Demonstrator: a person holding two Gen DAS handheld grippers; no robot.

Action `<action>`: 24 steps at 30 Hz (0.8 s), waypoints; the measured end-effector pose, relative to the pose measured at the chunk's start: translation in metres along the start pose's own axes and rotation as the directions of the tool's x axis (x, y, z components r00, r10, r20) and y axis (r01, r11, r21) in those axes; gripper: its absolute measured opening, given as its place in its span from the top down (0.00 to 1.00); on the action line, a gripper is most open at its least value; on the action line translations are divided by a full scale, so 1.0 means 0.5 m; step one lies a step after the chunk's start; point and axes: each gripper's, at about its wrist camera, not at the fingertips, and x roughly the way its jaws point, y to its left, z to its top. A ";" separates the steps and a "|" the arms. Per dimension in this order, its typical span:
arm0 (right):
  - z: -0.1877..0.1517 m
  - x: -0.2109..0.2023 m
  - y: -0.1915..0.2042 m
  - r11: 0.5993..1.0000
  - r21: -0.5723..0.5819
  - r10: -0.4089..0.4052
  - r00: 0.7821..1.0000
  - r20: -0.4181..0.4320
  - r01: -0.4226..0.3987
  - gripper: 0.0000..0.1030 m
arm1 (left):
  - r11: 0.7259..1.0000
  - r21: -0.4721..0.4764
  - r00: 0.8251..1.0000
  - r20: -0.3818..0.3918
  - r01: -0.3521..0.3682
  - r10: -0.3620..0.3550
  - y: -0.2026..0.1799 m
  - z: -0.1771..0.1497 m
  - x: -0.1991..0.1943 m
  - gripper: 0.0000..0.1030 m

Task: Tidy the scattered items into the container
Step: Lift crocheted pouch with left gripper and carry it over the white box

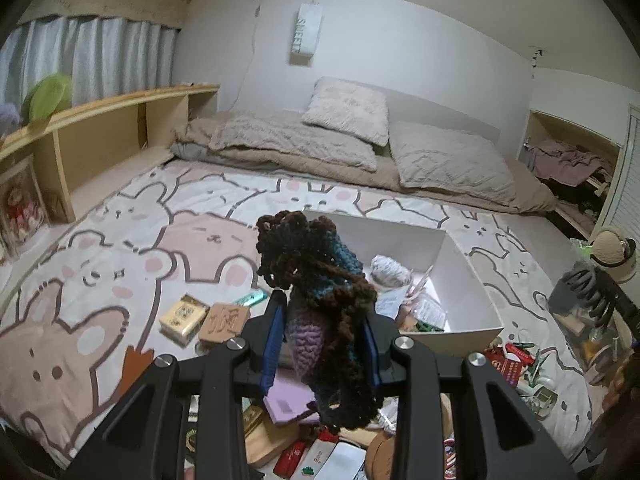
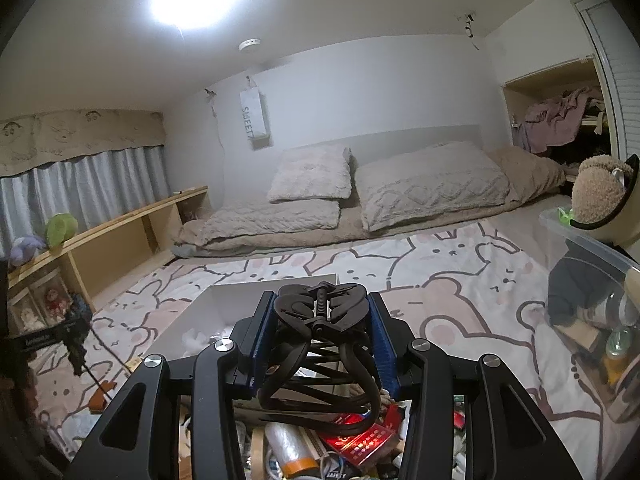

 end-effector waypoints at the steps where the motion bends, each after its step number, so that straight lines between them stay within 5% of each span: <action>1: -0.001 -0.002 0.001 1.000 0.001 0.004 1.000 0.001 -0.004 0.56 | 1.000 0.005 1.000 0.006 0.004 -0.004 -0.003 0.005 -0.005 0.67; 24: 0.013 -0.030 0.022 0.996 0.030 0.081 0.996 0.023 -0.082 0.56 | 0.984 0.101 0.980 0.121 0.145 -0.157 -0.096 0.114 -0.077 0.67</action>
